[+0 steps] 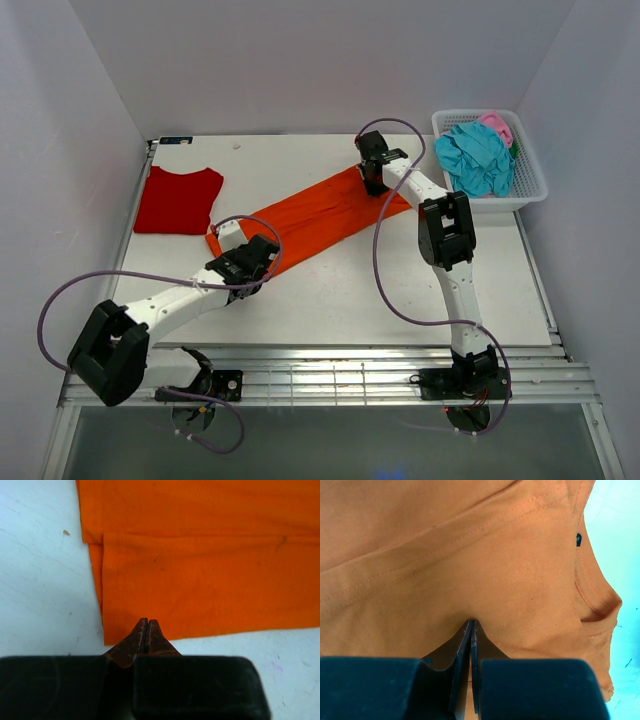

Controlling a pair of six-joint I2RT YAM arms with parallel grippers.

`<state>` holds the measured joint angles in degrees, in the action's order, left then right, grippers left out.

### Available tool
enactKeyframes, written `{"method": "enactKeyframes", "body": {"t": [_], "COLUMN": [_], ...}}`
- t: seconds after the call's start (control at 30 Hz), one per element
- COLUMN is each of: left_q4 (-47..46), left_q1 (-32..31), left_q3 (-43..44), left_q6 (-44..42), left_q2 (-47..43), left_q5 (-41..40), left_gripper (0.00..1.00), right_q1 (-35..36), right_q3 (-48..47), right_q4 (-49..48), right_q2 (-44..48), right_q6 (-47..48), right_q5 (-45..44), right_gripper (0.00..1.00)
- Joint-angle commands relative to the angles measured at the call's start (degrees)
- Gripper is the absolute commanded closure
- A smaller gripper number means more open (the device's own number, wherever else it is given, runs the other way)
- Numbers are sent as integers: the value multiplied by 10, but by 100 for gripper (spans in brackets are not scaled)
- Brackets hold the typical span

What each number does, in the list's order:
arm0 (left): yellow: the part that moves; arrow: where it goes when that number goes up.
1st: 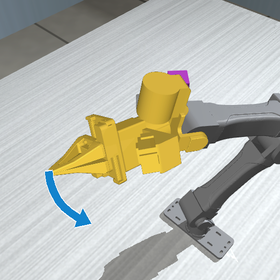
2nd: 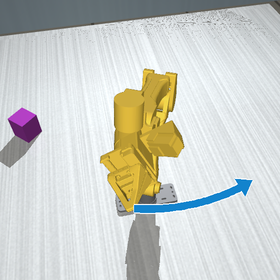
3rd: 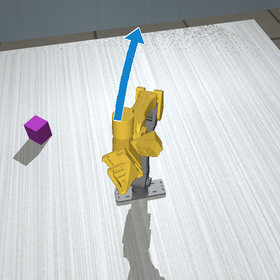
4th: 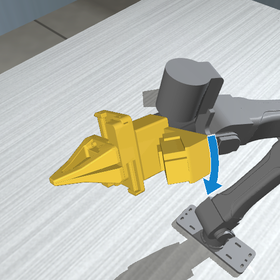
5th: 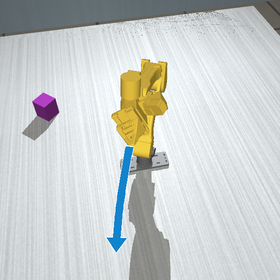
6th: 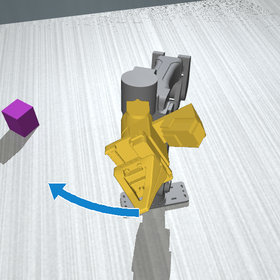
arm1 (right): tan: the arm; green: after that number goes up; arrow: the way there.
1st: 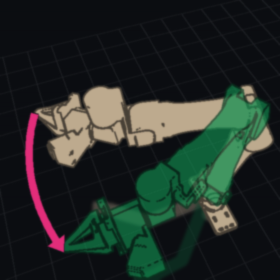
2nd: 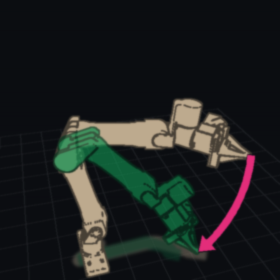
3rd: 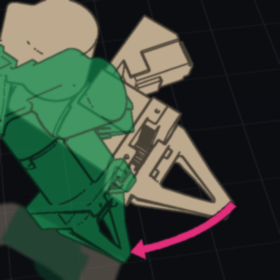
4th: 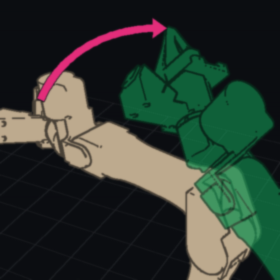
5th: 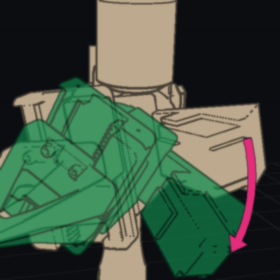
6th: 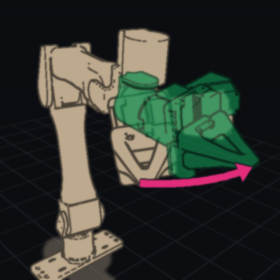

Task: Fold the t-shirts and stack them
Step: Rotate the tshirt 90 degrees

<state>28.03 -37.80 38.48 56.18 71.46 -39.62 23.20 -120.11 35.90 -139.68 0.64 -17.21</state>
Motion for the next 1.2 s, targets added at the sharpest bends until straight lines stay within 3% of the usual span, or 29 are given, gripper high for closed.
{"method": "enactKeyframes", "body": {"t": [0.0, 0.27, 0.7, 1.17], "left_q4": [-12, -48, -78, -24], "left_q1": [9, 66, 72, -4], "left_q3": [36, 37, -17, -38], "left_q6": [-19, -49, -48, 18], "left_q2": [39, 110, 128, 115], "left_q5": [-78, -43, 32, 67], "left_gripper": [100, 100, 100, 100], "right_q1": [-1, -3, -8, -9], "right_q3": [7, 33, 15, -16], "right_q4": [-2, -14, -14, -14], "right_q2": [-10, 4, -9, -29], "right_q6": [10, 14, 14, 5], "right_q5": [16, 10, 8, 25], "right_gripper": [92, 92, 92, 92]}}
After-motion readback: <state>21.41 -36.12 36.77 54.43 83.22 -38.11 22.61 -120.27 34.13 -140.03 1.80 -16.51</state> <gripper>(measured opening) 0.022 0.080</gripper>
